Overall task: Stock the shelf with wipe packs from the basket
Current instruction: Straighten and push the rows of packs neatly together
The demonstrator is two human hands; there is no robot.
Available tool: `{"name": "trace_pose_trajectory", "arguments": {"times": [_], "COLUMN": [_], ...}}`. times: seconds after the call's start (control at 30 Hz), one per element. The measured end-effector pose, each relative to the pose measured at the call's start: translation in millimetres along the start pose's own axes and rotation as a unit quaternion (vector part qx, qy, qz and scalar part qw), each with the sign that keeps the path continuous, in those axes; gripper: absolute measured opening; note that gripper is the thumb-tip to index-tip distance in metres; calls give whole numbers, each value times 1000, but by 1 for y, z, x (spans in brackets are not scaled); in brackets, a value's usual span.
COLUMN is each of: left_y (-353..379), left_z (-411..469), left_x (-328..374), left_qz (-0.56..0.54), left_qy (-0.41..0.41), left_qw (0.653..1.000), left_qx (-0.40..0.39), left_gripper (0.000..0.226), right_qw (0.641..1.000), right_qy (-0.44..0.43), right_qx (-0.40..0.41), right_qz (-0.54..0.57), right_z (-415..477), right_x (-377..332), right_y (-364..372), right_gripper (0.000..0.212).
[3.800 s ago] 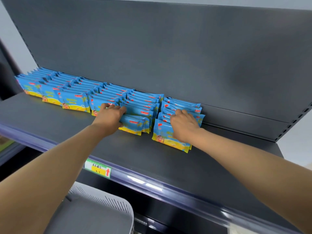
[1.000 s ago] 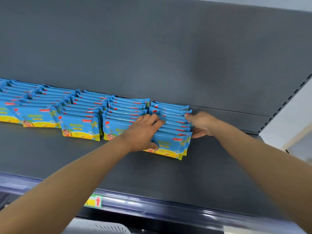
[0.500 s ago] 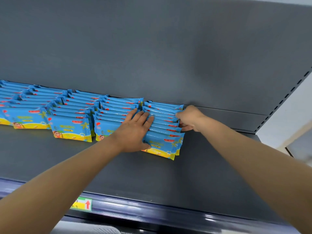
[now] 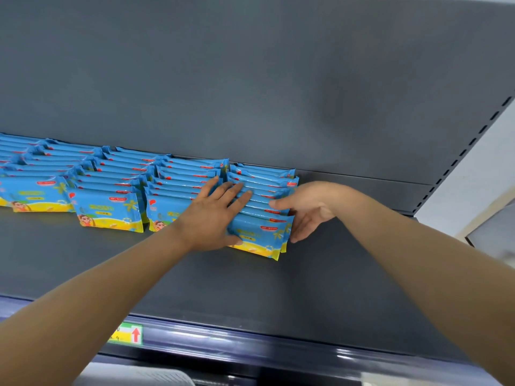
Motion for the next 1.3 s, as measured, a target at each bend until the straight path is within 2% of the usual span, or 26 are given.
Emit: {"name": "trace_pose_trajectory", "arguments": {"times": [0.23, 0.3, 0.4, 0.5, 0.7, 0.77, 0.87, 1.0, 1.13, 1.3], "left_y": [1, 1, 0, 0, 7, 7, 8, 8, 7, 7], "left_z": [2, 2, 6, 12, 11, 12, 12, 12, 13, 11], "left_x": [3, 3, 4, 5, 3, 3, 2, 0, 0, 2], "left_qz": [6, 11, 15, 8, -13, -19, -30, -35, -41, -40], "left_qy": [-14, -15, -16, -9, -8, -5, -4, -2, -2, -4], "left_qw": [1000, 1000, 1000, 1000, 1000, 1000, 999, 999, 999, 999], "left_qx": [2, -2, 0, -2, -9, -9, -10, -8, -7, -8], "left_gripper": [103, 105, 111, 108, 103, 103, 104, 105, 106, 105], "right_qw": [997, 995, 975, 957, 949, 942, 935, 933, 931, 928], "right_qy": [-31, -39, -96, -117, -141, -137, -131, -139, -147, -135], "right_qx": [9, 55, 158, 204, 162, 180, 183, 176, 163, 203], "right_qz": [65, 78, 119, 171, 231, 247, 273, 282, 292, 282], "right_z": [3, 6, 14, 24, 38, 41, 42, 43, 45, 45], "right_x": [-1, 0, -2, -3, -15, -21, -26, -25, -25, -34], "right_y": [7, -5, -22, -27, -22, -21, -20, -19, -17, -13], "right_gripper": [32, 34, 27, 27, 21, 6, 17, 8, 9, 23]}}
Point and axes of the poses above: each hand's wrist, its own z-axis towards the middle knuckle, its own y-axis out of the palm, x = y × z, the point moved 1 cm from there along z, towards the middle knuckle, and after that the axes turned 14 degrees about y, right-handed, at the moved point
